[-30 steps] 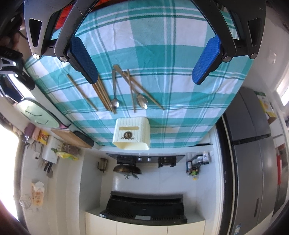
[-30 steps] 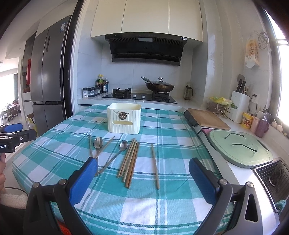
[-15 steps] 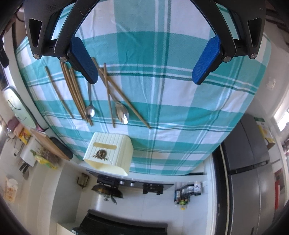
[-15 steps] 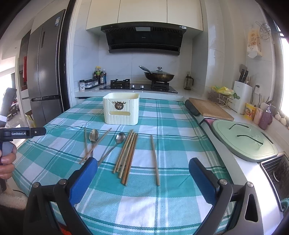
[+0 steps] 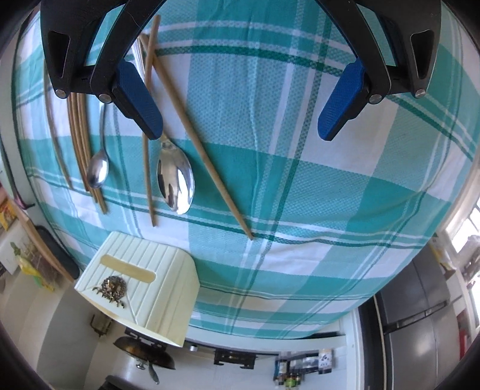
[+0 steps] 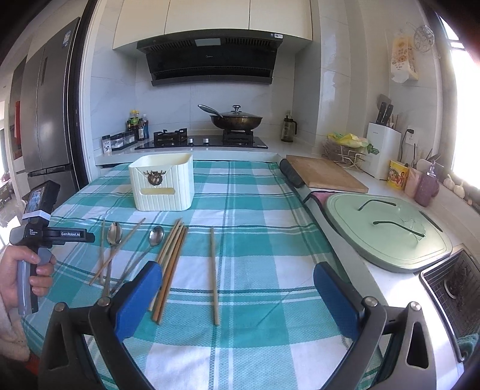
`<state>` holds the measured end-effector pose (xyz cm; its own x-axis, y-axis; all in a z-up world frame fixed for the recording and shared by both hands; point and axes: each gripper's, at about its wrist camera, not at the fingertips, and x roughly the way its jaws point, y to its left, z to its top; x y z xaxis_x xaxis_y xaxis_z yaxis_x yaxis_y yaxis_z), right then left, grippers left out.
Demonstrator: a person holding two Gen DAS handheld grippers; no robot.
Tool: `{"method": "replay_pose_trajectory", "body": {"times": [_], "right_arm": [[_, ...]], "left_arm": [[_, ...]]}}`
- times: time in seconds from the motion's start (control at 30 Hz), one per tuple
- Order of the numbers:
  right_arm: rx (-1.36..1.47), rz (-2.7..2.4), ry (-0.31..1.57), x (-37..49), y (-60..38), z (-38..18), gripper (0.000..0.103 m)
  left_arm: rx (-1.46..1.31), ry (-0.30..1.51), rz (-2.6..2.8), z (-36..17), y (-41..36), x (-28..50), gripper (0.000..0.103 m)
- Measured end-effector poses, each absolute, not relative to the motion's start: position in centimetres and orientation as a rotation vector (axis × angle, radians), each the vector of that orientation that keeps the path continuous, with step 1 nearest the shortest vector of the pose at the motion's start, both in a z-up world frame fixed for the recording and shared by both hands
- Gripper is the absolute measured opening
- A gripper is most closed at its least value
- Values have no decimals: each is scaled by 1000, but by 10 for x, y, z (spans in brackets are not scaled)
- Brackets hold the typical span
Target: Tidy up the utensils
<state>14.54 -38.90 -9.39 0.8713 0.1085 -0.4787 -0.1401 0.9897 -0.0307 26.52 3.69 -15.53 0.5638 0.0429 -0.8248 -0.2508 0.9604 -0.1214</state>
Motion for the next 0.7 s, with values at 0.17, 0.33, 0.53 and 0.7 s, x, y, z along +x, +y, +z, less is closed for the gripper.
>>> {"method": "replay_pose_trajectory", "body": {"times": [0.17,0.33,0.53,0.7], "right_arm": [[-104,102,534,170,-402,-97,103],[-155,96,648,215,-406,-116,103],[-182,226,801,266,-380,-152,103],[-235,310,921,296,-351,-185,92]], "left_arm": [[-223,984,206,-171,34,276,103],[-167,998,214,-178,25,277,103],[-108,1010,201,-179,25,272,103],[-66,1034,156,-178,36,266,103]]}}
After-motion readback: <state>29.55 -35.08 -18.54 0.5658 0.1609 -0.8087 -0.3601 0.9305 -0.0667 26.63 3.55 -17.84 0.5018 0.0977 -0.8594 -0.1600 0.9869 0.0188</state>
